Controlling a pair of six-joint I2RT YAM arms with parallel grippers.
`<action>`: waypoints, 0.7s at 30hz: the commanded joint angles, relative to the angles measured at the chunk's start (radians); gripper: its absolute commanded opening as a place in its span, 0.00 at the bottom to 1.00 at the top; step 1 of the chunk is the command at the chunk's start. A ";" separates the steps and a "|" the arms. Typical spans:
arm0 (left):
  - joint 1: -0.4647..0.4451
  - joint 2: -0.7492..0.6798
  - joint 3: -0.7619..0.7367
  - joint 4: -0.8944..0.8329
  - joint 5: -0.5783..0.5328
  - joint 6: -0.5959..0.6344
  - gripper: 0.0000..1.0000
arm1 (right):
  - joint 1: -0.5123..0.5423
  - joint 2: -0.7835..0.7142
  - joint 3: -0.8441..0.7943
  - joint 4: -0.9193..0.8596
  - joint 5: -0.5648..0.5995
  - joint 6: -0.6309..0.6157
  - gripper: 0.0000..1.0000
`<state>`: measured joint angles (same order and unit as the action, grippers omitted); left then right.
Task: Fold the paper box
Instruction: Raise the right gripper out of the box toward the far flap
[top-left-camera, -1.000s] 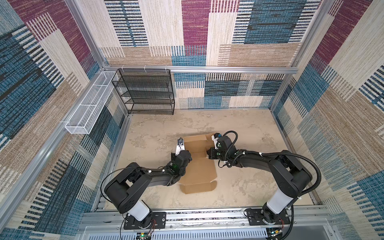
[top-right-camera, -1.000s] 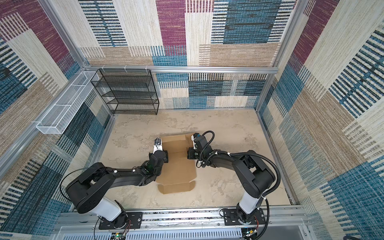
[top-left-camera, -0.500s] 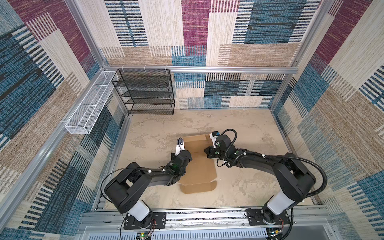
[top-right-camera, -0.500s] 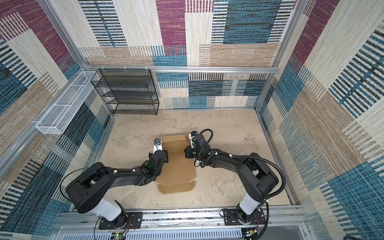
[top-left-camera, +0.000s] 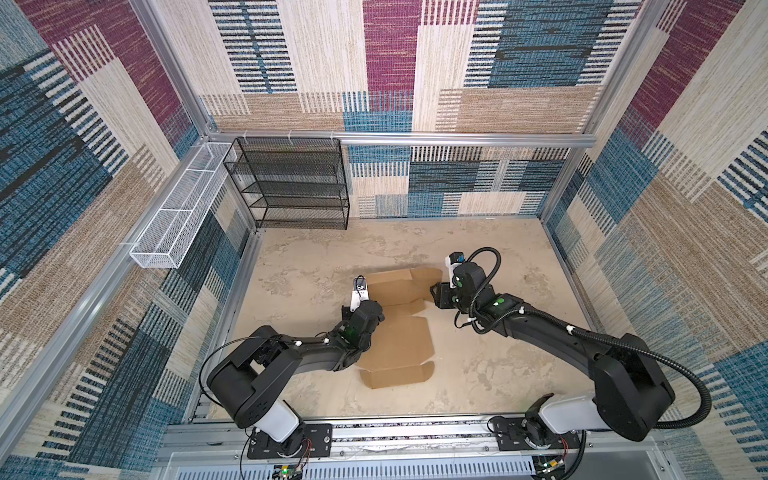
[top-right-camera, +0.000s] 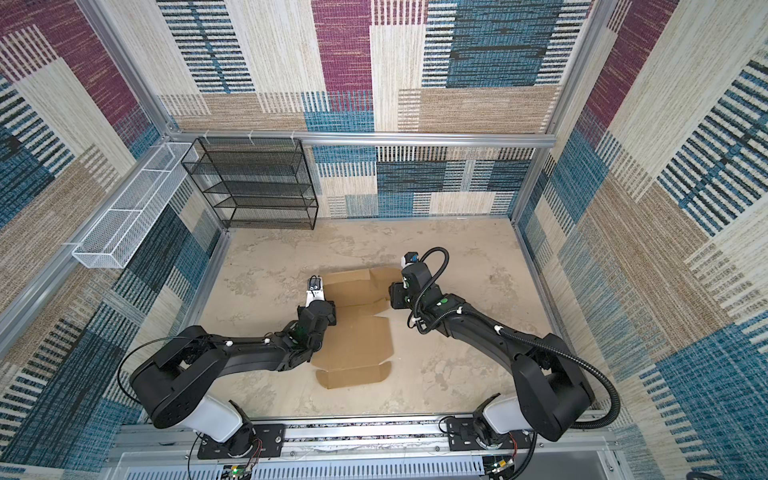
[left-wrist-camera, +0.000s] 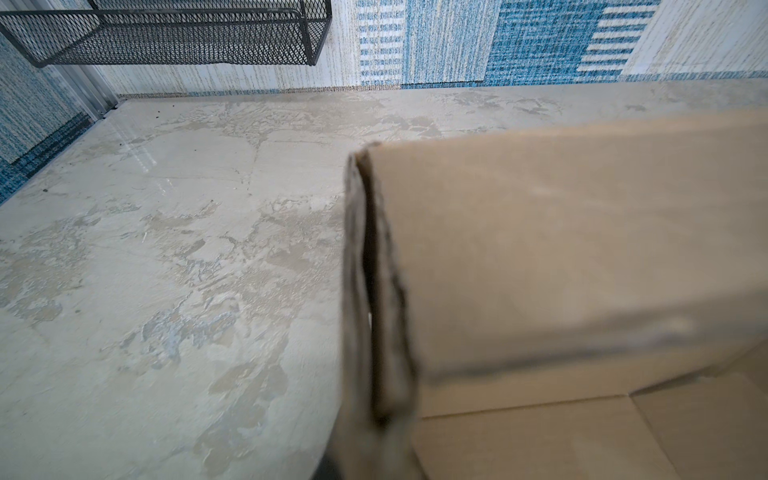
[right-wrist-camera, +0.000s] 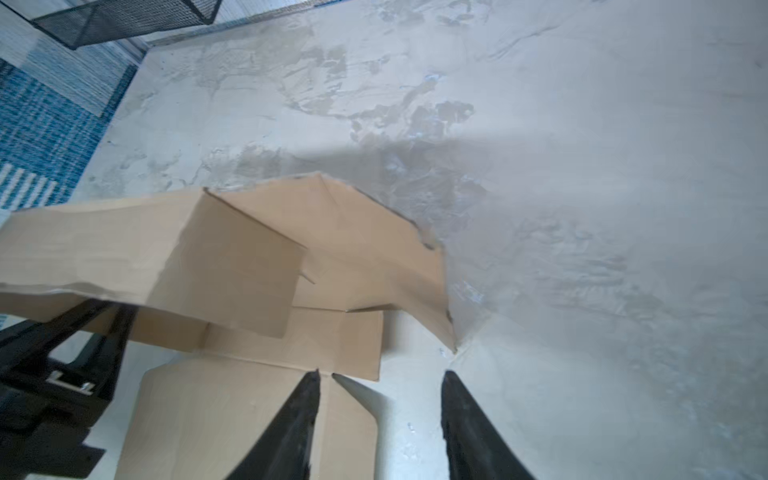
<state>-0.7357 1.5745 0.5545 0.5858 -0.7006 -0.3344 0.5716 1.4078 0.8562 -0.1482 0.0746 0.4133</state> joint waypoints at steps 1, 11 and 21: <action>-0.001 0.004 0.007 -0.008 -0.002 -0.006 0.00 | -0.014 0.021 -0.002 -0.013 0.047 -0.029 0.55; -0.001 0.015 0.013 -0.007 0.006 0.005 0.00 | -0.036 0.153 0.039 0.109 0.008 -0.125 0.60; -0.001 0.020 0.021 -0.010 0.013 0.006 0.00 | -0.036 0.191 0.039 0.220 -0.072 -0.205 0.50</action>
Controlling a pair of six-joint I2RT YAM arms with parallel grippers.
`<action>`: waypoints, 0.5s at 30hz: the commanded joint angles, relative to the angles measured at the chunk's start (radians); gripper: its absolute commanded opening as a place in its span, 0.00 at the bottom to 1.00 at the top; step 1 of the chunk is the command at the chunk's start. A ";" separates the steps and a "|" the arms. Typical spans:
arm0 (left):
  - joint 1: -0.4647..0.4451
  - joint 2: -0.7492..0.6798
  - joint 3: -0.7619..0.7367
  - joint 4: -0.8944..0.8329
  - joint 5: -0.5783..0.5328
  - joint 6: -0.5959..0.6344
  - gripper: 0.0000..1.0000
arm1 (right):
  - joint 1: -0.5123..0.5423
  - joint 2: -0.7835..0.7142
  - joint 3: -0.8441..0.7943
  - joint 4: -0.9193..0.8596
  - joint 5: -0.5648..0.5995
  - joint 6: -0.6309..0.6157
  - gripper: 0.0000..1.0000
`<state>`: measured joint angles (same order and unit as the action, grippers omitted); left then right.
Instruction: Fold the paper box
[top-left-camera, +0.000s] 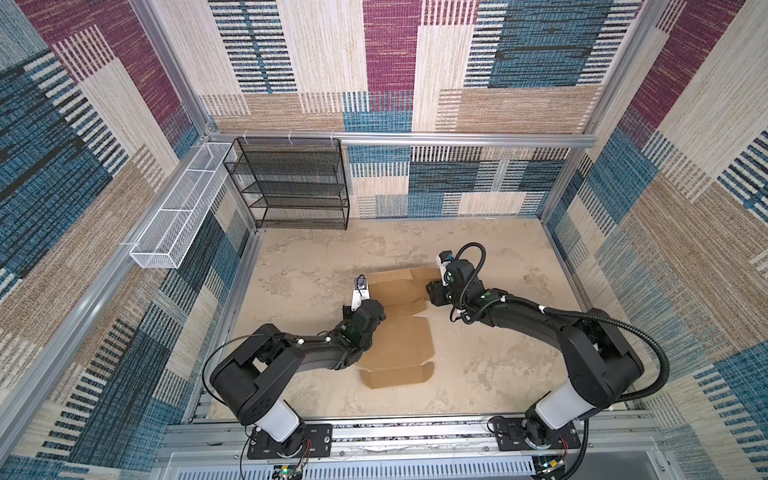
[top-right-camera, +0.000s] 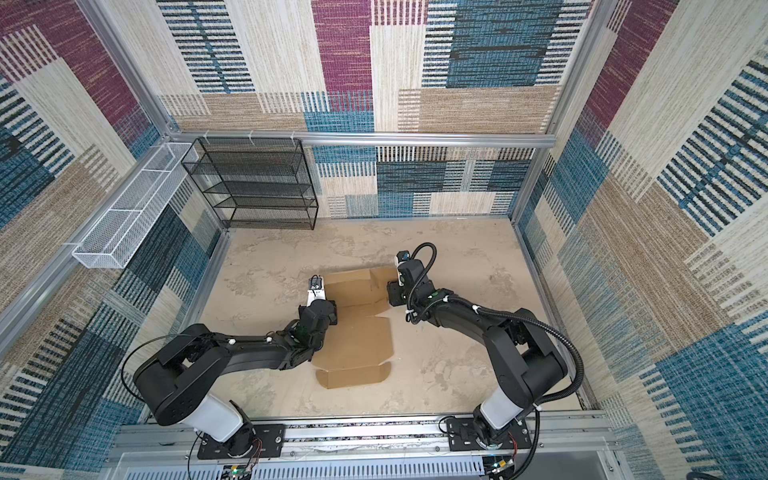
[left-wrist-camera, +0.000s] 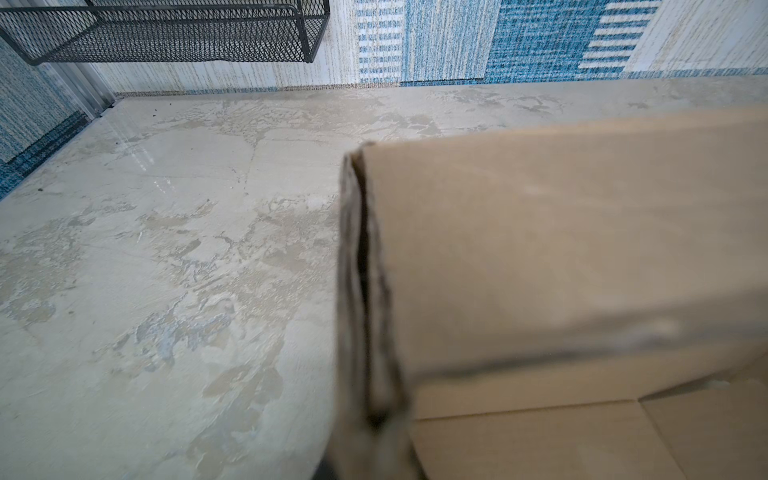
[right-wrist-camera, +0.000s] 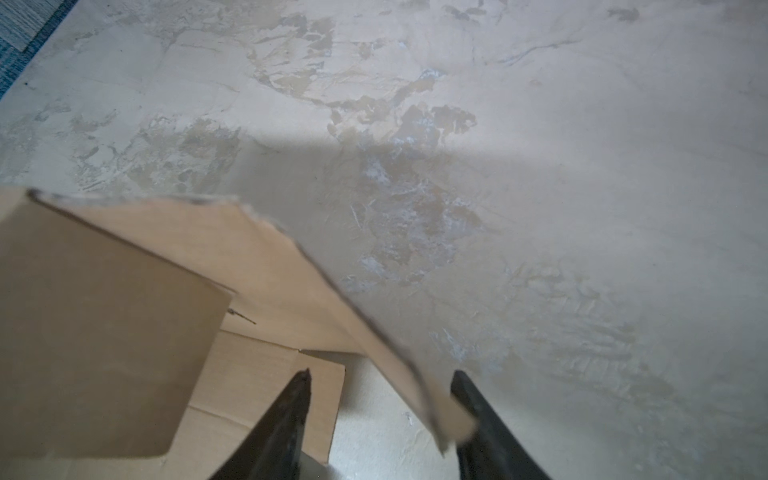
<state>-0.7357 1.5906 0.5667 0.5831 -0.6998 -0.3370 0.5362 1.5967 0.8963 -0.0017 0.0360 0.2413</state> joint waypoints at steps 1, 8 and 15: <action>-0.001 0.004 0.010 -0.008 0.012 0.009 0.00 | -0.001 -0.003 -0.006 0.082 -0.039 -0.038 0.48; -0.001 0.013 0.020 -0.011 0.021 0.007 0.00 | -0.001 -0.030 -0.039 0.118 -0.097 -0.062 0.31; 0.000 0.020 0.030 -0.020 0.027 0.009 0.00 | -0.001 -0.042 -0.043 0.107 -0.102 -0.065 0.18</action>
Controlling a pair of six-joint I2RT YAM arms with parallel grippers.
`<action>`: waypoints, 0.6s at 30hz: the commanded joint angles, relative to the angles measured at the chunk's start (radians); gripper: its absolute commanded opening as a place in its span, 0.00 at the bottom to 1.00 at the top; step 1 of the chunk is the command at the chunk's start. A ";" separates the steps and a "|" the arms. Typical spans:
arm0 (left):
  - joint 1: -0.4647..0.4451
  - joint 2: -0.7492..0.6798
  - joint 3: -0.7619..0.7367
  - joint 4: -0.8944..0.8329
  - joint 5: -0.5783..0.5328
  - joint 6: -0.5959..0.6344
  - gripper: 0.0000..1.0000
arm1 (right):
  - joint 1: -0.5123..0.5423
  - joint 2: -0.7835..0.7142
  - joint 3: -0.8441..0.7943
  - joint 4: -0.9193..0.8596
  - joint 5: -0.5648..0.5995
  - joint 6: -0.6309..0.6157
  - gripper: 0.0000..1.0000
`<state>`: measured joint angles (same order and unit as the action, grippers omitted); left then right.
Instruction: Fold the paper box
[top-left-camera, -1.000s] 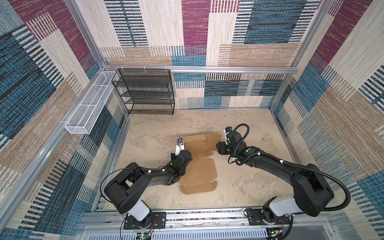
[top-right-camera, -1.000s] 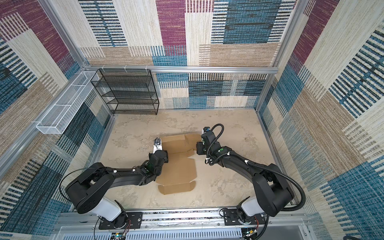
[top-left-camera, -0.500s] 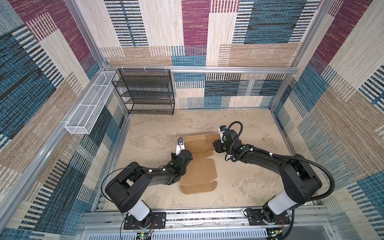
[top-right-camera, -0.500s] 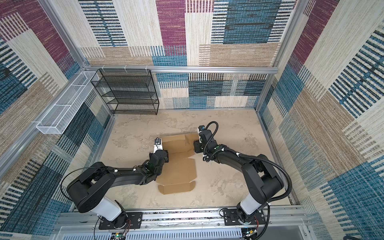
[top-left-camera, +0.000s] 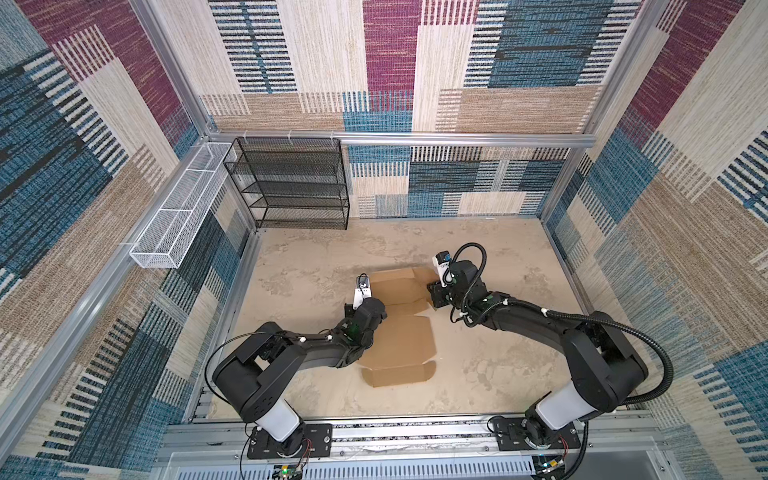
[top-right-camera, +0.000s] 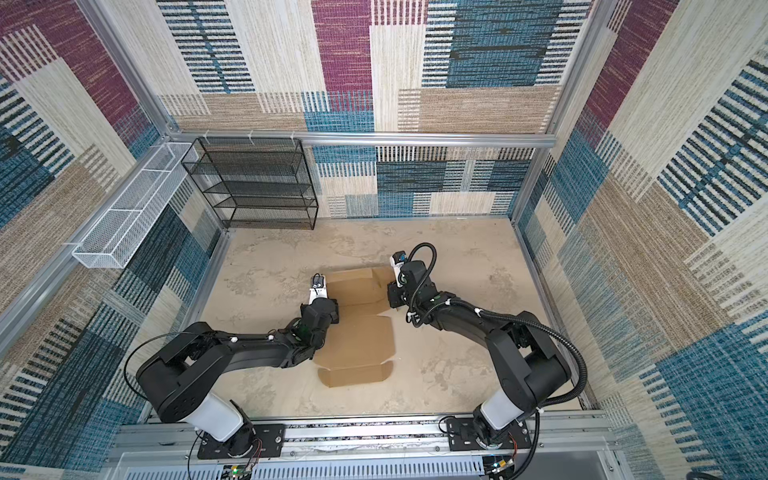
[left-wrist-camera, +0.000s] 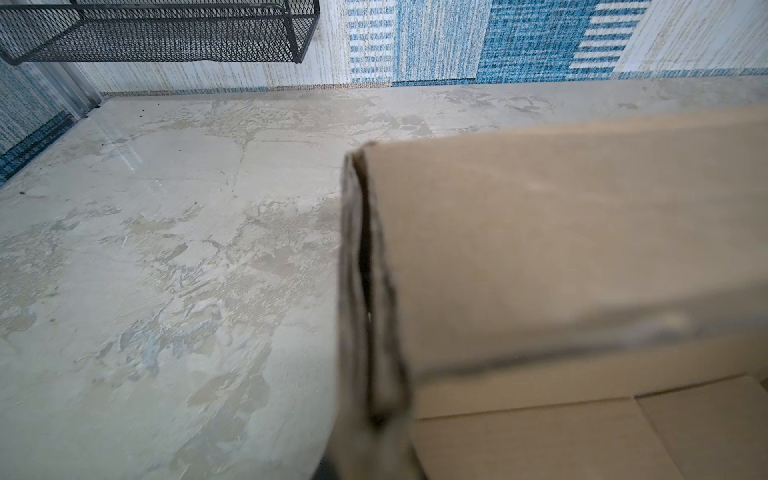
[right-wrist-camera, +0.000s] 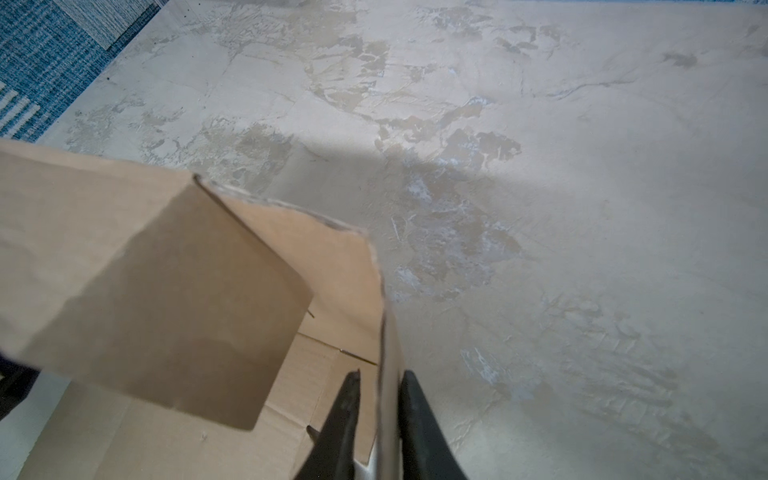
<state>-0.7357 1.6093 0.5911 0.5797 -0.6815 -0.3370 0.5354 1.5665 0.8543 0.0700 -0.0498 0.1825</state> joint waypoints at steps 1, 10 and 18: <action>-0.001 0.001 0.007 -0.017 0.009 0.009 0.00 | 0.000 -0.016 -0.001 0.033 -0.017 -0.005 0.17; 0.001 0.003 0.013 -0.033 -0.004 0.006 0.00 | 0.007 -0.060 0.007 0.004 -0.050 0.000 0.10; -0.001 -0.003 0.018 -0.037 -0.001 -0.009 0.00 | 0.080 -0.050 0.030 -0.034 -0.025 -0.002 0.09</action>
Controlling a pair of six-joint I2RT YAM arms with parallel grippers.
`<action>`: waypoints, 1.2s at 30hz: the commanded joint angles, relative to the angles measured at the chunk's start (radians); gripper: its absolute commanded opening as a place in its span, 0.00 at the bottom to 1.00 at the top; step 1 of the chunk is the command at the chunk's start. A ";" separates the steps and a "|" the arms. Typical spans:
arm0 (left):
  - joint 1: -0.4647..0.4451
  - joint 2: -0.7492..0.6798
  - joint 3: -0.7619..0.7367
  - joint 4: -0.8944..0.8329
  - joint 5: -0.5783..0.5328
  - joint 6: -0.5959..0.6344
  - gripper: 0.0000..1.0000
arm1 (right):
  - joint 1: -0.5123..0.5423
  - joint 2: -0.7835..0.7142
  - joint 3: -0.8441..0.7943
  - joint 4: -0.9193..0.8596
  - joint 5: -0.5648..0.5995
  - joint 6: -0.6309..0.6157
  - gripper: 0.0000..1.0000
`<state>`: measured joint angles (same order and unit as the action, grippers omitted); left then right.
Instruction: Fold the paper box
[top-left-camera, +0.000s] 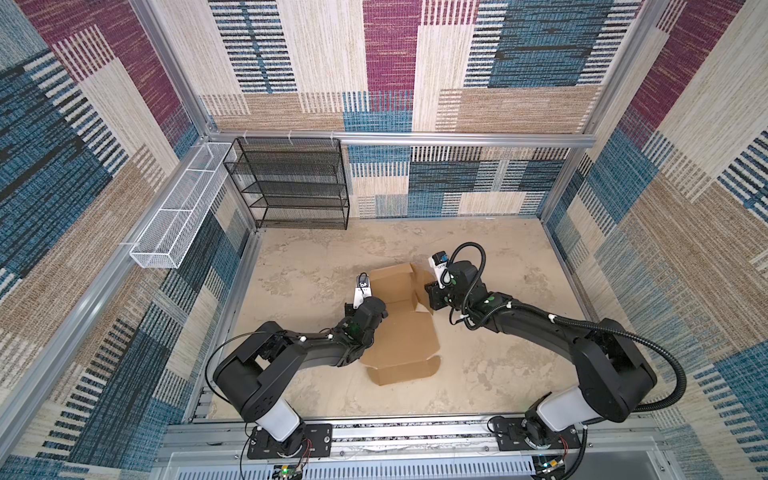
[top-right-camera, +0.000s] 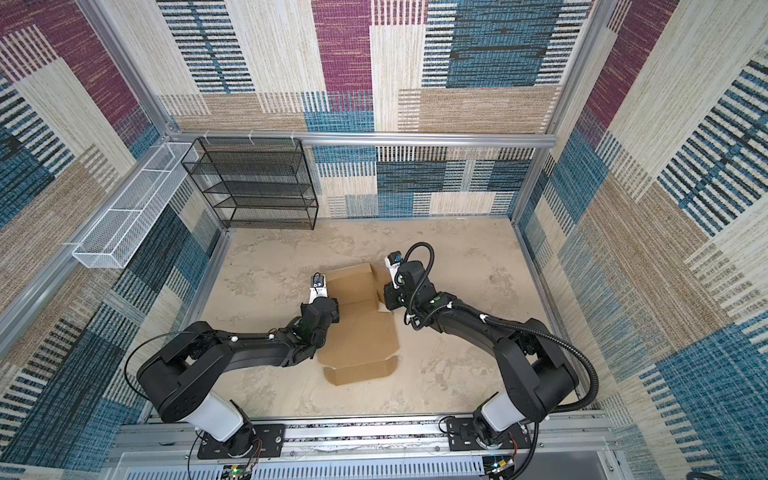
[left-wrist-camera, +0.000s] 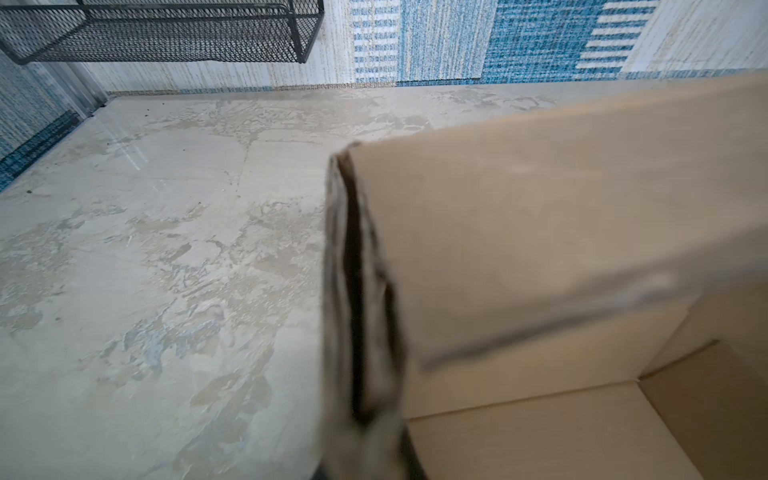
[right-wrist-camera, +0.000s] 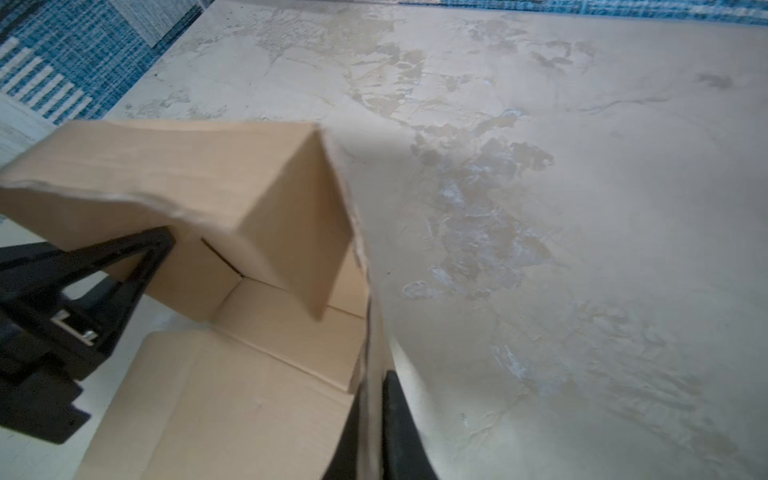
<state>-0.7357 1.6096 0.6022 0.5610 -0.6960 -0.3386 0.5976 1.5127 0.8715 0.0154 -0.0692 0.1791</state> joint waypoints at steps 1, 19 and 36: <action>-0.001 -0.004 0.007 -0.018 0.016 -0.007 0.00 | 0.029 0.007 0.016 0.018 0.003 0.001 0.09; -0.001 0.012 -0.010 0.017 0.012 -0.002 0.00 | 0.106 0.060 -0.088 0.123 0.116 0.066 0.12; -0.001 0.025 -0.045 0.085 0.006 0.009 0.00 | 0.111 -0.026 -0.127 0.106 0.116 0.086 0.37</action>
<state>-0.7353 1.6341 0.5644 0.6659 -0.7033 -0.3397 0.7067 1.4986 0.7395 0.1078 0.0486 0.2581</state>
